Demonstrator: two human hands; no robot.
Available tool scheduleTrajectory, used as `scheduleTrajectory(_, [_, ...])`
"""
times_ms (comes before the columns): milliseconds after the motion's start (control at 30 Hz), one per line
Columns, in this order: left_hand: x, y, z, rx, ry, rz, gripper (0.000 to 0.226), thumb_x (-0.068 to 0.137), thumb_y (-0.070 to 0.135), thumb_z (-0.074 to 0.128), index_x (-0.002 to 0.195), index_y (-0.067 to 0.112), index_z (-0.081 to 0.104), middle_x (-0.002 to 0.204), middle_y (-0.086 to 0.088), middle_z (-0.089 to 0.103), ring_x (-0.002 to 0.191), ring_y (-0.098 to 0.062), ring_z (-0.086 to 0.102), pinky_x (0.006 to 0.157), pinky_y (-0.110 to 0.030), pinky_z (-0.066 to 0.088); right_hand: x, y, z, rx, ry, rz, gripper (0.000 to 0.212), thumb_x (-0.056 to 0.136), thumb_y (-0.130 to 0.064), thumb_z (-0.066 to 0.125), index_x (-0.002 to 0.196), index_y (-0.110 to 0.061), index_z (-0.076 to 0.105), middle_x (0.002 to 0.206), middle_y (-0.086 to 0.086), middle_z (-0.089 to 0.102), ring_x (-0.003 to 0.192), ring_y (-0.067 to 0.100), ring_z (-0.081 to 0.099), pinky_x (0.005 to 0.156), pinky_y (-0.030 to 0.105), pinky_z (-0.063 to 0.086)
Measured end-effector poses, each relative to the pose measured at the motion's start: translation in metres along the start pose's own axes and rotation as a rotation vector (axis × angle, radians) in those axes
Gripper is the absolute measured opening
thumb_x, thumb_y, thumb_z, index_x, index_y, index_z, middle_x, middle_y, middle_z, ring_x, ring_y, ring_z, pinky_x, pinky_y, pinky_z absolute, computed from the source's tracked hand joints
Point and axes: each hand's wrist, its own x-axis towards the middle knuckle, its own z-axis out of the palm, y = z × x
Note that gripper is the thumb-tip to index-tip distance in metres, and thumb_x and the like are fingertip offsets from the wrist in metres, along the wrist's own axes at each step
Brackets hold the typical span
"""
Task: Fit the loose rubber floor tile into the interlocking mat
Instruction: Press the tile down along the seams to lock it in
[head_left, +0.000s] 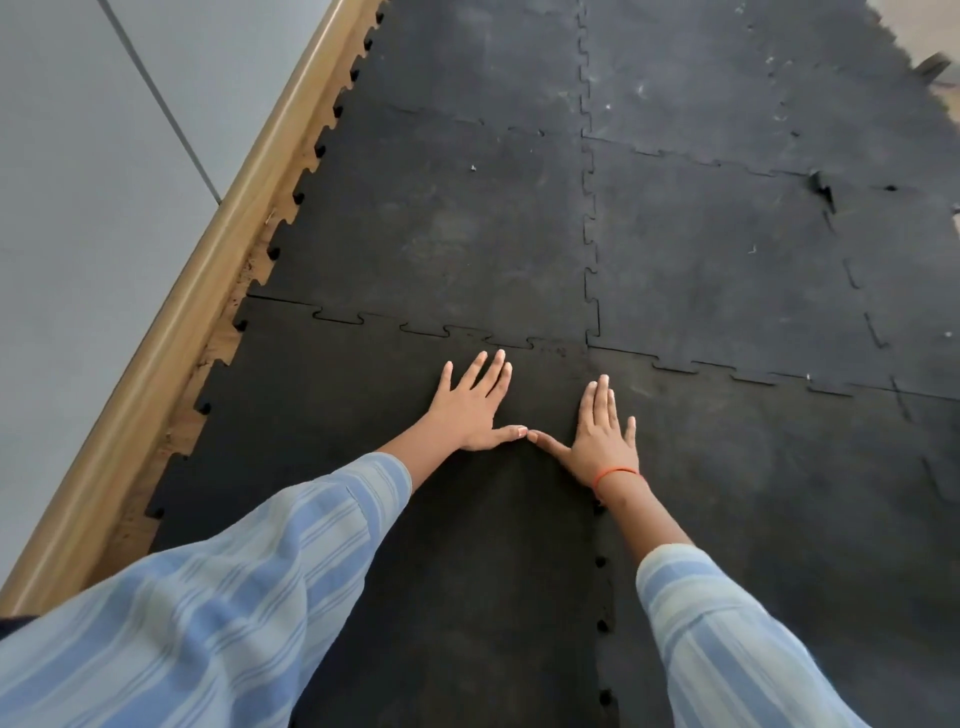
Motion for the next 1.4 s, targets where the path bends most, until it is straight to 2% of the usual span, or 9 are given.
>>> scheduleTrajectory(167, [0.011,0.007,-0.007,-0.029,-0.044,0.01,0.081,0.098,0.061,0.025,0.153,0.019,-0.016,0.159,0.002,-0.029,0.147,-0.023,-0.023,0.116,-0.059,-0.006,0.006,0.005,0.006,0.008,-0.021,-0.003,0.112,0.077,-0.082,0.027,0.148,-0.009,-0.019,0.157,0.005,-0.028,0.146,0.019,-0.021,0.12,0.048,-0.005])
scheduleTrajectory(433, [0.011,0.006,-0.01,-0.034,-0.066,0.009,0.076,0.1,0.056,0.024,0.153,0.02,-0.017,0.158,0.004,-0.03,0.147,-0.022,-0.024,0.115,-0.057,-0.007,0.012,0.011,0.002,0.0,-0.094,-0.03,0.108,0.079,-0.08,0.025,0.148,-0.011,-0.02,0.156,0.003,-0.03,0.145,0.018,-0.024,0.119,0.046,-0.007])
scheduleTrajectory(567, [0.008,0.006,-0.009,-0.031,-0.053,0.01,0.074,0.1,0.056,0.022,0.153,0.021,-0.016,0.159,0.004,-0.029,0.147,-0.022,-0.023,0.116,-0.057,-0.006,0.011,0.028,-0.011,0.128,-0.114,-0.076,0.081,0.094,-0.058,0.031,0.152,-0.015,-0.007,0.16,-0.001,-0.018,0.147,0.015,-0.015,0.12,0.047,-0.002])
scheduleTrajectory(633, [0.006,0.006,-0.007,-0.024,-0.031,0.01,0.073,0.1,0.056,0.02,0.153,0.021,-0.016,0.159,0.003,-0.029,0.147,-0.022,-0.023,0.116,-0.057,-0.007,-0.001,0.038,-0.006,0.131,-0.099,-0.082,0.069,0.099,-0.046,0.029,0.152,-0.017,-0.005,0.16,-0.004,-0.016,0.148,0.015,-0.014,0.12,0.047,-0.002])
scheduleTrajectory(700, [0.004,0.008,-0.003,-0.021,-0.006,0.003,0.071,0.101,0.055,0.018,0.153,0.022,-0.016,0.159,0.003,-0.028,0.147,-0.022,-0.023,0.116,-0.057,-0.008,-0.02,0.042,0.01,0.114,-0.075,-0.063,0.064,0.101,-0.043,0.023,0.152,-0.018,-0.007,0.16,-0.005,-0.017,0.147,0.015,-0.016,0.12,0.045,-0.004])
scheduleTrajectory(800, [0.002,0.017,0.004,-0.037,0.04,0.01,0.066,0.102,0.052,0.017,0.154,0.026,-0.014,0.16,0.003,-0.026,0.147,-0.023,-0.023,0.114,-0.059,-0.01,-0.049,0.039,0.036,0.165,0.009,-0.028,0.06,0.102,-0.041,0.019,0.152,-0.02,-0.006,0.161,-0.005,-0.013,0.147,0.016,-0.015,0.12,0.043,-0.005])
scheduleTrajectory(1033, [0.001,0.069,0.011,0.106,0.001,0.292,0.056,0.102,0.051,0.014,0.152,0.041,-0.009,0.159,0.011,-0.024,0.147,-0.021,-0.023,0.112,-0.067,-0.01,-0.099,0.029,0.07,0.289,0.158,0.087,0.062,0.101,-0.042,0.023,0.152,-0.018,-0.002,0.161,-0.002,-0.006,0.148,0.013,-0.01,0.12,0.035,-0.005])
scheduleTrajectory(1167, [0.002,0.076,0.013,0.134,-0.02,0.274,0.057,0.102,0.052,0.012,0.151,0.041,-0.013,0.158,0.011,-0.028,0.146,-0.023,-0.026,0.11,-0.069,-0.011,-0.1,0.033,0.069,0.283,0.136,0.094,0.061,0.101,-0.043,0.022,0.152,-0.021,-0.003,0.161,-0.004,-0.009,0.148,0.013,-0.011,0.119,0.035,-0.006])
scheduleTrajectory(1400, [0.006,0.083,0.011,0.104,-0.06,0.235,0.06,0.102,0.051,0.013,0.15,0.035,-0.02,0.156,0.01,-0.032,0.145,-0.022,-0.029,0.107,-0.07,-0.014,-0.098,0.04,0.063,0.163,0.078,0.102,0.062,0.098,-0.052,0.016,0.151,-0.029,-0.005,0.16,-0.01,-0.013,0.147,0.014,-0.015,0.119,0.042,-0.005])
